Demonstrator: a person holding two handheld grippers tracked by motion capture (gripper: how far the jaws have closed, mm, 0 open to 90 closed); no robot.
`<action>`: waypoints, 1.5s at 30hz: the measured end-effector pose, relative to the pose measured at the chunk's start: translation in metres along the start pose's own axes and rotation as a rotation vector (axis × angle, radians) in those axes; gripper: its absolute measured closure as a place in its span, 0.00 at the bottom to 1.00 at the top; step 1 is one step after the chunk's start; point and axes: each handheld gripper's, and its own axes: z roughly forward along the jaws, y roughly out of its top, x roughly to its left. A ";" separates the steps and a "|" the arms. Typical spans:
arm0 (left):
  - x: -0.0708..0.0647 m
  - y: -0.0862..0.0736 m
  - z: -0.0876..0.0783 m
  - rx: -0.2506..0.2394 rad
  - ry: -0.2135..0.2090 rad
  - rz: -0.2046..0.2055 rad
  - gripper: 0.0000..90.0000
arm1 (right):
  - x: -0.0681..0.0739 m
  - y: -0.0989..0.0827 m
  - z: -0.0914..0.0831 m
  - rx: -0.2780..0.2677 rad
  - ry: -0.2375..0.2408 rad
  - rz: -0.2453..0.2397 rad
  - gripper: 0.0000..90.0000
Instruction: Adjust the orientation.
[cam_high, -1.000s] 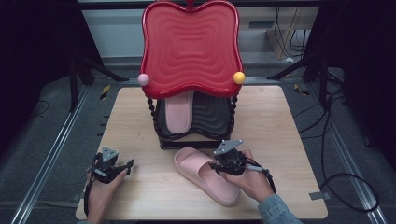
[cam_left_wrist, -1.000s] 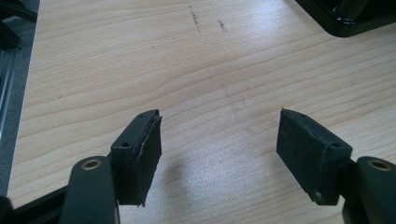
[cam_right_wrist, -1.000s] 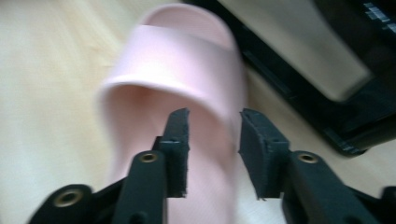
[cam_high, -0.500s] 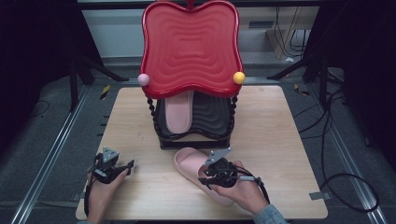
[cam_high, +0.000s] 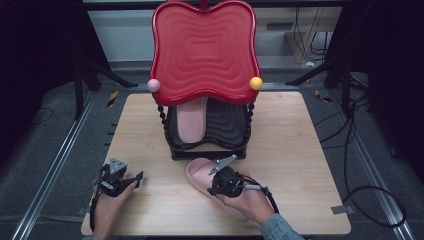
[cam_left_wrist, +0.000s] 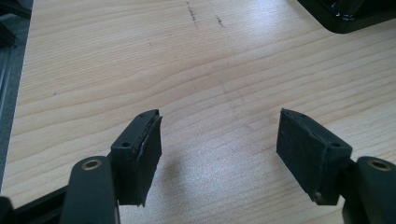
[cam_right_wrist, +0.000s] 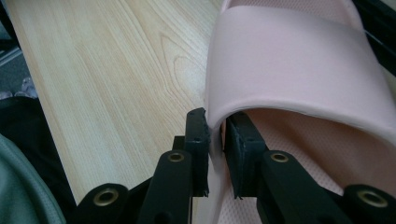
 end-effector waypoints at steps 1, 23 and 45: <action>0.000 0.000 0.000 0.001 0.000 0.000 0.34 | 0.001 0.001 0.000 0.004 -0.004 -0.003 0.91; 0.000 0.000 0.001 0.009 0.004 0.010 0.34 | 0.017 -0.006 -0.082 -0.275 0.004 0.040 0.94; 0.003 -0.001 0.004 0.007 -0.032 -0.040 0.11 | -0.014 0.023 -0.101 -0.472 -0.205 0.188 0.94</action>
